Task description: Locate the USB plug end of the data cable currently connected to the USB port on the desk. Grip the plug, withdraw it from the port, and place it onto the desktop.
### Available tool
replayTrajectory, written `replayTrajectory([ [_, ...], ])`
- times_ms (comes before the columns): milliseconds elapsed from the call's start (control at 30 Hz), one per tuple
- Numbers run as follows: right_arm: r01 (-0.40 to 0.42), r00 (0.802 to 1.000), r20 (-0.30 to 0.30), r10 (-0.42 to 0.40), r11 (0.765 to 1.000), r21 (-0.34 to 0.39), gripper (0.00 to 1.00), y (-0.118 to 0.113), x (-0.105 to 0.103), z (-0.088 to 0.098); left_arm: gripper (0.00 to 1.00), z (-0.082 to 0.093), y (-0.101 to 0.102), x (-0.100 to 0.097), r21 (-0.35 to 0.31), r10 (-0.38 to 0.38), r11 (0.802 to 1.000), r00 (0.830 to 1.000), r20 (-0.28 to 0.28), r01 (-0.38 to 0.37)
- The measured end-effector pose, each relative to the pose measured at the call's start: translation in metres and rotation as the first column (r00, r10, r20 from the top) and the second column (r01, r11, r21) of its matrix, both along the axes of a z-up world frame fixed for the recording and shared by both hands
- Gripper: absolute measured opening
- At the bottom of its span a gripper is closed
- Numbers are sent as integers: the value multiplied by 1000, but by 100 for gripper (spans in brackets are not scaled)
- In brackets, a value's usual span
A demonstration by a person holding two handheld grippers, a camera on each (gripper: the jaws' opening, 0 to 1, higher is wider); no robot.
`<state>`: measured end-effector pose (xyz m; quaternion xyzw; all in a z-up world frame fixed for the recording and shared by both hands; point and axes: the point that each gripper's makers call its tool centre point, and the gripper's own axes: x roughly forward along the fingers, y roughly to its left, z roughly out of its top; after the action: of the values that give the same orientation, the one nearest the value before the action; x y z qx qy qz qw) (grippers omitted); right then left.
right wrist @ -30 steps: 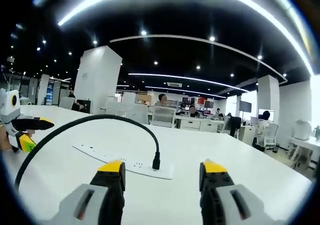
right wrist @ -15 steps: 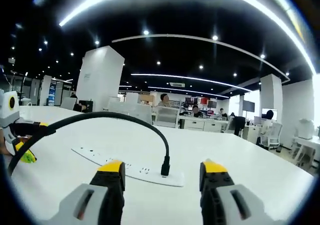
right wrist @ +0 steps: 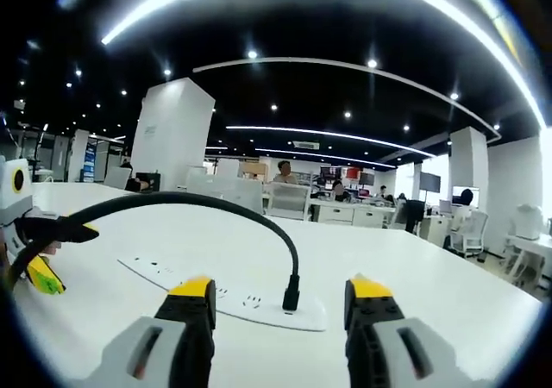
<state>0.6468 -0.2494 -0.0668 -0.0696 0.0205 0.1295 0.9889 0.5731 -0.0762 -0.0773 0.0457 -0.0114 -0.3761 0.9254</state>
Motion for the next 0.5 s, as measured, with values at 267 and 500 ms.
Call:
replayTrajectory([
  [267,0,1000,8,0,1000,2,61,3,6,3,65,-1,-8,7,3,-12,1000,1000,7,12],
  [500,8,1000,9,-8,1000,6,62,7,14,3,66,-2,-15,8,30,-34,999,999,27,34],
])
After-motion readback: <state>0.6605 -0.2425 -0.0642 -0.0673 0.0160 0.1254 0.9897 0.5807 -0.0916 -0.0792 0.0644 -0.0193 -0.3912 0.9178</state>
